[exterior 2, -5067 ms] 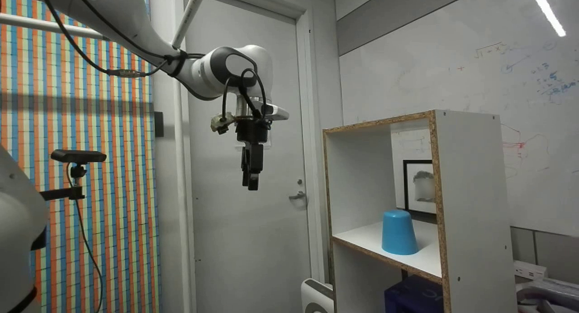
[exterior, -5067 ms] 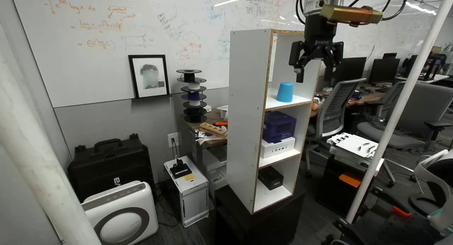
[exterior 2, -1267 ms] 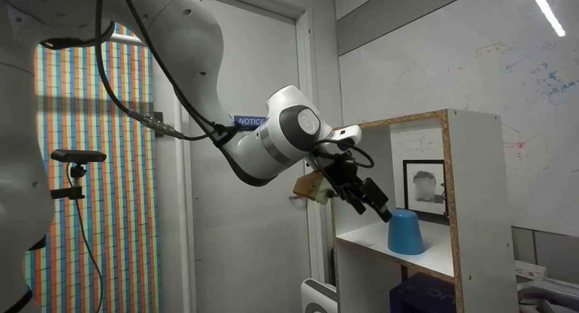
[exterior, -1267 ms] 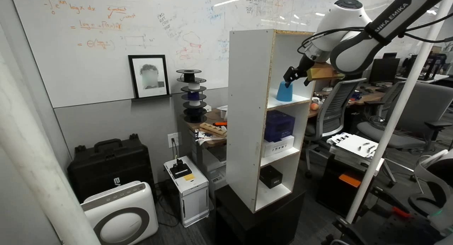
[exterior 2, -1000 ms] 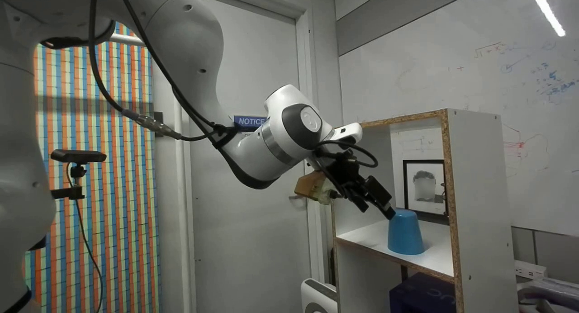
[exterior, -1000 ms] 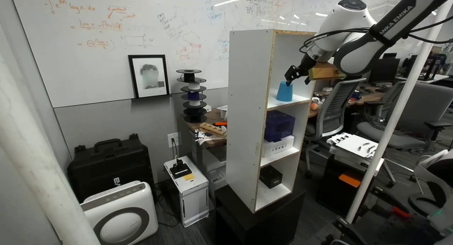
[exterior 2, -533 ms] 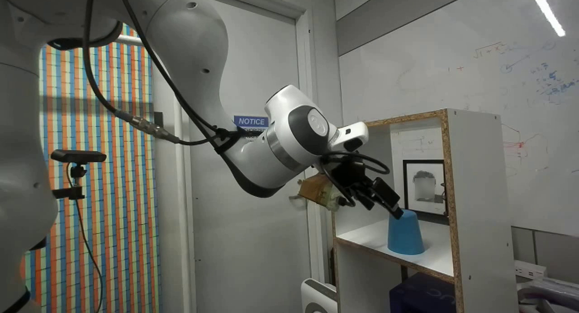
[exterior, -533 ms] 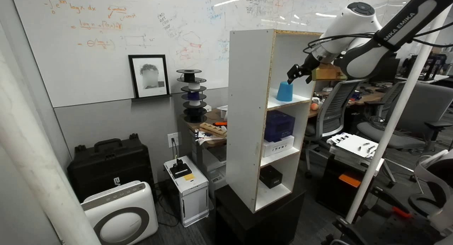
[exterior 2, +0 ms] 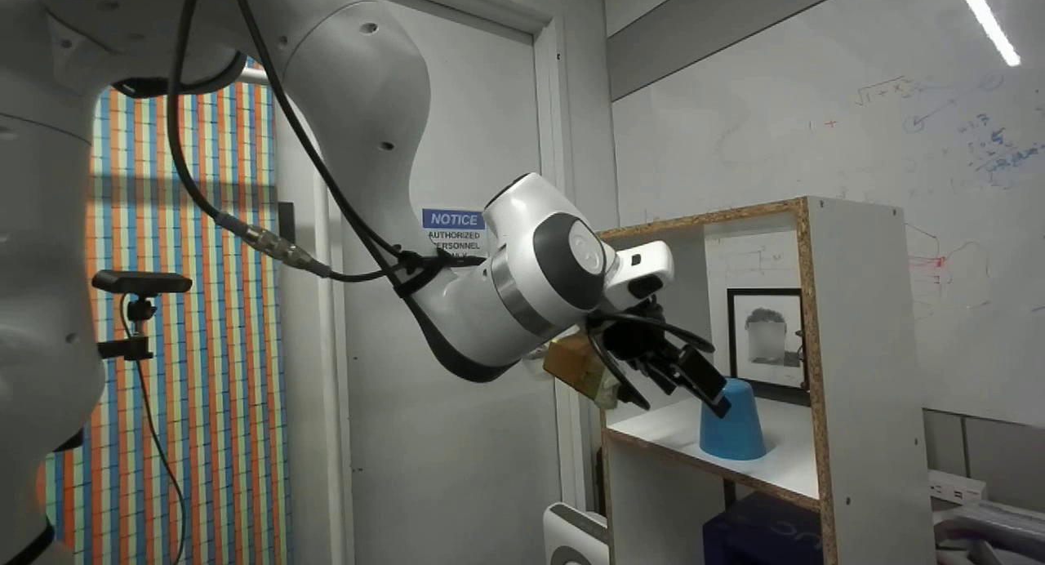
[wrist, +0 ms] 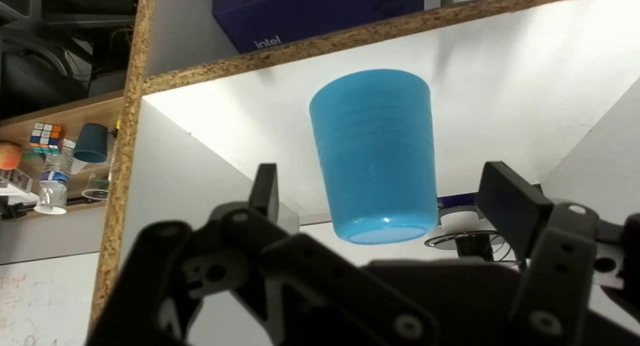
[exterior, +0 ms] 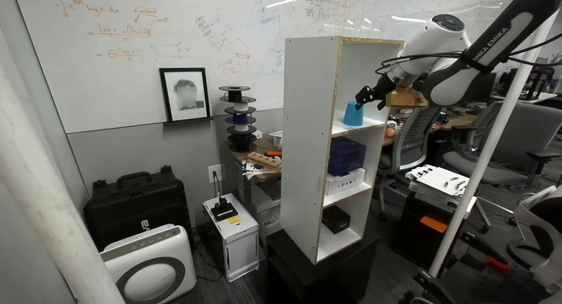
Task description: Move the blue cup to the top shelf
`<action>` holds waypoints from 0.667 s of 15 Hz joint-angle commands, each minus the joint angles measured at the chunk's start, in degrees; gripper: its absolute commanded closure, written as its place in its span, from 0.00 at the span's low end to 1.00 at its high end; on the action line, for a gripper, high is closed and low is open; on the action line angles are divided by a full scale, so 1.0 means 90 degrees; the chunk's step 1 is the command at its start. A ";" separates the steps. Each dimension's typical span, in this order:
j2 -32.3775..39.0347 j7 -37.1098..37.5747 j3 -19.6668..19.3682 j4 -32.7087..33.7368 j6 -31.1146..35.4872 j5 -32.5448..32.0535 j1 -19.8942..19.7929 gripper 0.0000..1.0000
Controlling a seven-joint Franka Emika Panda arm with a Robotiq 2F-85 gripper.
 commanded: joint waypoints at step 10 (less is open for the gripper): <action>0.0675 0.0238 -0.0461 0.0571 0.0522 0.0113 0.0045 0.00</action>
